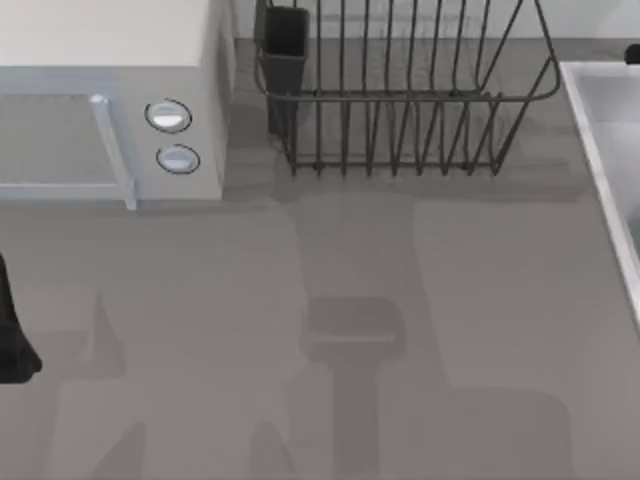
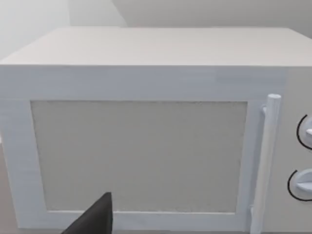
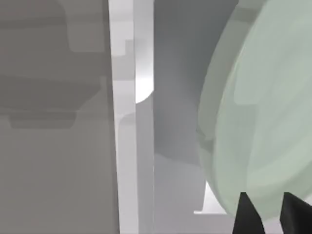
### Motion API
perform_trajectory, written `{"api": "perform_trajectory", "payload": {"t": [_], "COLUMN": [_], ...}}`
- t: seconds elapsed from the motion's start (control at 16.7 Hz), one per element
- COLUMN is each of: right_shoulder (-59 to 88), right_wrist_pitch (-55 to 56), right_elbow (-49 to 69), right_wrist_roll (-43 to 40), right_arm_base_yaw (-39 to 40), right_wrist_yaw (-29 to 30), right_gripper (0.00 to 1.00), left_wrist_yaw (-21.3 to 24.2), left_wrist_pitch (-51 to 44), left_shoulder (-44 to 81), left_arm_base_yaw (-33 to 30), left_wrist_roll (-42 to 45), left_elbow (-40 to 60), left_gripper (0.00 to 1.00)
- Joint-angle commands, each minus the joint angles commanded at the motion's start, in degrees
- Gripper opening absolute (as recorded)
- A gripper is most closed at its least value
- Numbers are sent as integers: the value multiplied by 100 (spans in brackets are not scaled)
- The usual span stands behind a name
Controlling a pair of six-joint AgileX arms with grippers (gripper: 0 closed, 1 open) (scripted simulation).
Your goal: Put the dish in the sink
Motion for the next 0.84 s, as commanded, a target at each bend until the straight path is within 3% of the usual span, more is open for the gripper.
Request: {"api": "perform_trajectory", "payload": {"t": [0.48,0.84], "right_shoulder": [0,0], "right_wrist_pitch": [0,0], "right_elbow": [0,0], "right_wrist_roll": [0,0], "right_arm_base_yaw": [0,0], "right_wrist_yaw": [0,0], "right_gripper": [98,100], "left_wrist_yaw": [0,0], "left_wrist_pitch": [0,0], "left_shoulder": [0,0], "left_arm_base_yaw": [0,0], "left_wrist_roll": [0,0], "left_elbow": [0,0], "left_gripper": [100,100]}}
